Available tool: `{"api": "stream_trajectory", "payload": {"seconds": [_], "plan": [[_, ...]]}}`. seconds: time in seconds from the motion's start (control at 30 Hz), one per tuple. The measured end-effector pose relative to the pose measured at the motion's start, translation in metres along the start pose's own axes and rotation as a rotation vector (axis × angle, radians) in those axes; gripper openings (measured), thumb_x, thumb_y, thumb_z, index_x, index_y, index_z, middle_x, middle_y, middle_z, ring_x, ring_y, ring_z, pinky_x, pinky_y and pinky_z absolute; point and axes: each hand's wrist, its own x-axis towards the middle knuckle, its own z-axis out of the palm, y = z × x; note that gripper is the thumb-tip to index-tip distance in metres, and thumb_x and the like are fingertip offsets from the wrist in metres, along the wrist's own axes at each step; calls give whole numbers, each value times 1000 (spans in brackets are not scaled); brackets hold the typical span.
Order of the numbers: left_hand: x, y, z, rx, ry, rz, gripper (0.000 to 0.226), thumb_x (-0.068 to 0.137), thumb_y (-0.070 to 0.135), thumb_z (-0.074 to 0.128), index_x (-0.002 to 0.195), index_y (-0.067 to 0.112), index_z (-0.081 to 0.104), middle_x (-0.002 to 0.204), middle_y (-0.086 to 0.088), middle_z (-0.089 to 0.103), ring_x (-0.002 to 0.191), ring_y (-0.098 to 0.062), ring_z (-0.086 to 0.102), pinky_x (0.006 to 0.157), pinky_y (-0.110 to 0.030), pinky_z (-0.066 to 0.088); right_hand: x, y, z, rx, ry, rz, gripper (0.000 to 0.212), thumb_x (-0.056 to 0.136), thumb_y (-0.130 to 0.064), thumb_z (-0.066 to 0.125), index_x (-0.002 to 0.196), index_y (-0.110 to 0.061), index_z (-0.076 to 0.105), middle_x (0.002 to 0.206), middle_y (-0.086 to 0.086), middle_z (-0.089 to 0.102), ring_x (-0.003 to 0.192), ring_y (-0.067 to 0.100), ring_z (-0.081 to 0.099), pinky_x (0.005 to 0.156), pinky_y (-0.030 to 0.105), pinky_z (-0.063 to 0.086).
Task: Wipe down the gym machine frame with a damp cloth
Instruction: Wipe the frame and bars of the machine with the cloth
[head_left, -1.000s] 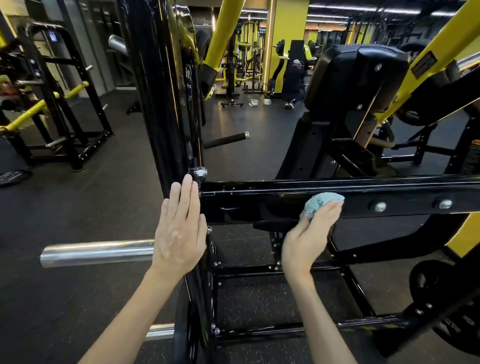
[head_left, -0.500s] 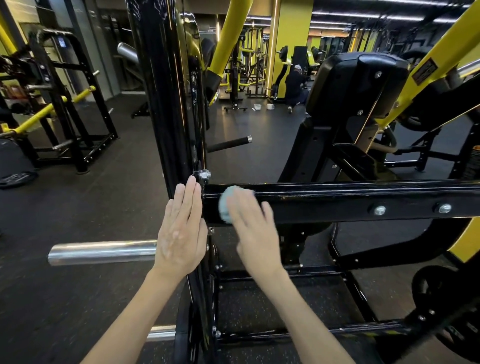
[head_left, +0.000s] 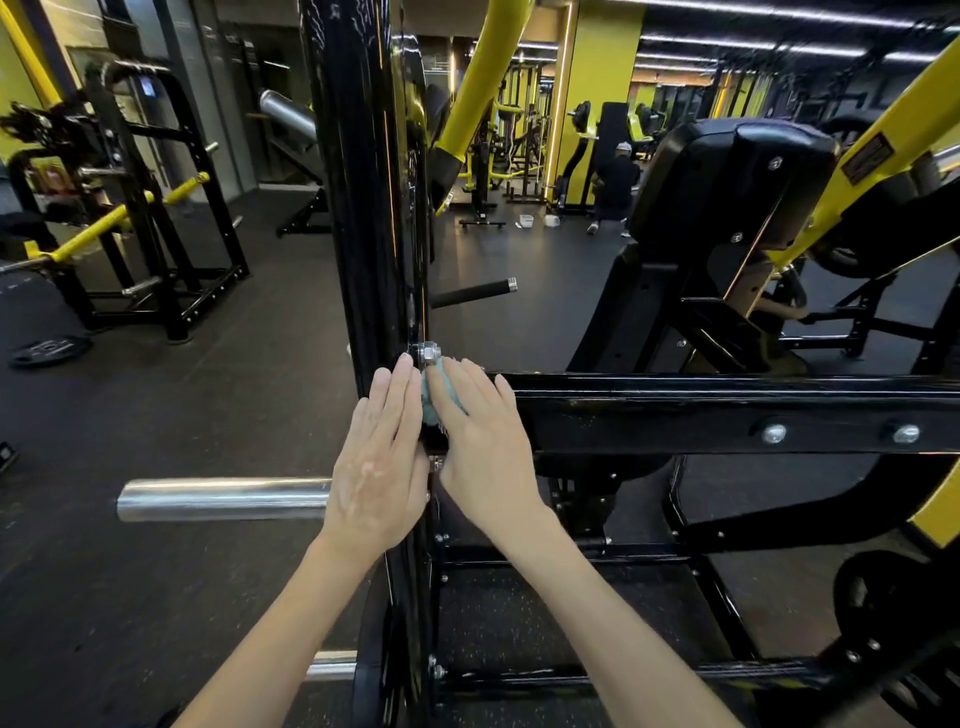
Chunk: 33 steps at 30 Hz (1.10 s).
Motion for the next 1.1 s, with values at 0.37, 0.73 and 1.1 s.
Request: {"api": "stream_trajectory", "payload": {"seconds": [0.37,0.73,1.1], "plan": [[-1,5,-4,13,-60,-24,68,90,6,35,154,2,12,163,-1,6,153,-16,-3,123,-27,4,-19,65,-37,-43,87,176,49,70,4,49,118,0,56,116,14,58,111,35,53,92,44,42],[-1,3,-5,36,-73,-31,68,89,4,35,153,-2,14,163,-9,12,153,-18,-1,123,-26,4,-19,31,-2,-252,-105,-202,57,82,-7,35,136,-8,55,145,7,50,137,24,41,113,43,25],[0,7,-3,100,-86,-41,75,86,1,45,154,0,12,164,-6,7,153,-18,-3,123,-26,2,-38,85,-34,-151,229,315,48,76,5,46,124,6,54,121,19,56,112,39,53,96,45,41]]}}
